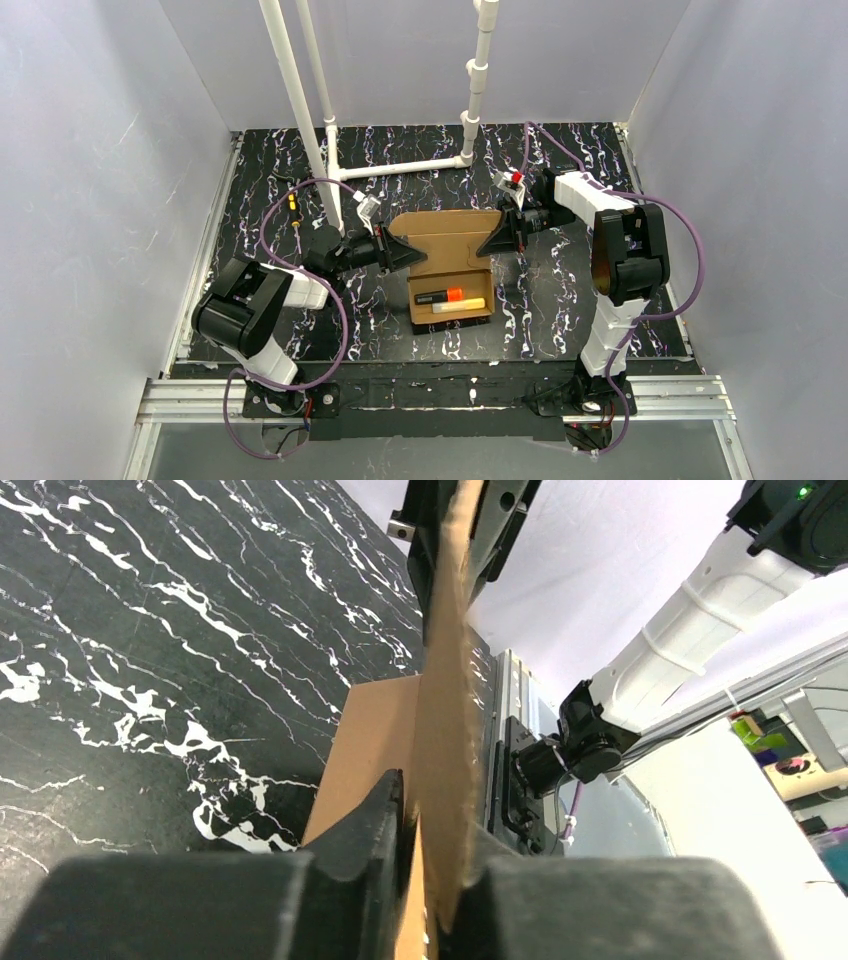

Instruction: Fold the paper box

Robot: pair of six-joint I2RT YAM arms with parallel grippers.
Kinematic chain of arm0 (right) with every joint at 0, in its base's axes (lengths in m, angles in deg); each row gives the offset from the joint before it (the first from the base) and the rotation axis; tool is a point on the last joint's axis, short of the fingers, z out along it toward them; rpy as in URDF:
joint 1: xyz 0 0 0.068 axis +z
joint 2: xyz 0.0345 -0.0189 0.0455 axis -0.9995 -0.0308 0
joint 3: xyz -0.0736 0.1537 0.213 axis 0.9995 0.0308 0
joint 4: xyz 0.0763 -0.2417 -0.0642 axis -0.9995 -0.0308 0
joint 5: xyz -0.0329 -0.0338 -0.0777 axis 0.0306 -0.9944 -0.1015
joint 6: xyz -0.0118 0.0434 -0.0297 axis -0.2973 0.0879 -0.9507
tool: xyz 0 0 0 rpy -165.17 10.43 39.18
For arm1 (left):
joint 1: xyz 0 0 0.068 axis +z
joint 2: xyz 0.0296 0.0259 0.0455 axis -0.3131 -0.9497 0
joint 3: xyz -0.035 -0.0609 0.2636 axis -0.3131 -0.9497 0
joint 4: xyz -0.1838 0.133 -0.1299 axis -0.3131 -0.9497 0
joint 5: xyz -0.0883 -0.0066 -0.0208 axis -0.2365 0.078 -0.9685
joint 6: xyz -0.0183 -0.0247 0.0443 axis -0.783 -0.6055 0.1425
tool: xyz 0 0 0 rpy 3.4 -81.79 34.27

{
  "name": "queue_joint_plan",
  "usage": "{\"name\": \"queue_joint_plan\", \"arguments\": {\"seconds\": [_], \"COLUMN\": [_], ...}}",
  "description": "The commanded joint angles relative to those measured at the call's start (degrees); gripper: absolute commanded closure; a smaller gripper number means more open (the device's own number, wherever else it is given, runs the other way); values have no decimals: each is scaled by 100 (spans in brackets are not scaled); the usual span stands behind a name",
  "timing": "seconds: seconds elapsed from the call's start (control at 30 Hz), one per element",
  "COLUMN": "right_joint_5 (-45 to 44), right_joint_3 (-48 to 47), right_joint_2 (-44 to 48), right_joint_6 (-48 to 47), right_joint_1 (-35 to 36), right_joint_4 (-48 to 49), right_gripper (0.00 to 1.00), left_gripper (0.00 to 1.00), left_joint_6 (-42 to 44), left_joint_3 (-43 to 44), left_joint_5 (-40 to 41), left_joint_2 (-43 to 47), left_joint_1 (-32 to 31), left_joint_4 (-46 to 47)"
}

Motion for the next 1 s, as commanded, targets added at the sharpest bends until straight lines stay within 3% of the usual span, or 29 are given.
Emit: {"name": "queue_joint_plan", "arguments": {"seconds": [0.0,0.27,0.3,0.37,0.47,0.8,0.97], "right_joint_5": [294,85,54,-27,-152,-625,-779], "right_joint_3": [-115,-172,-186,-228,-300,-420,-483], "right_joint_2": [-5,-139,-156,-202,-294,-723,-1012], "right_joint_6": [89,69,21,-138,-425,-557,-493], "right_joint_1": [36,37,36,36,23,-43,-52], "right_joint_4": [-48,-43,-75,-194,-411,-468,-468], "right_gripper": [99,99,99,99,99,99,89], "left_gripper": [100,99,84,63,51,45,44], "left_joint_6": [-104,254,246,265,321,420,280], "left_joint_3": [142,-45,-55,-105,-182,-436,-502], "left_joint_5": [-137,34,91,205,343,639,729], "left_joint_2": [95,269,265,298,394,729,619], "left_joint_1": [11,10,14,15,15,155,155], "left_joint_4": [310,273,248,225,158,-502,-612]}}
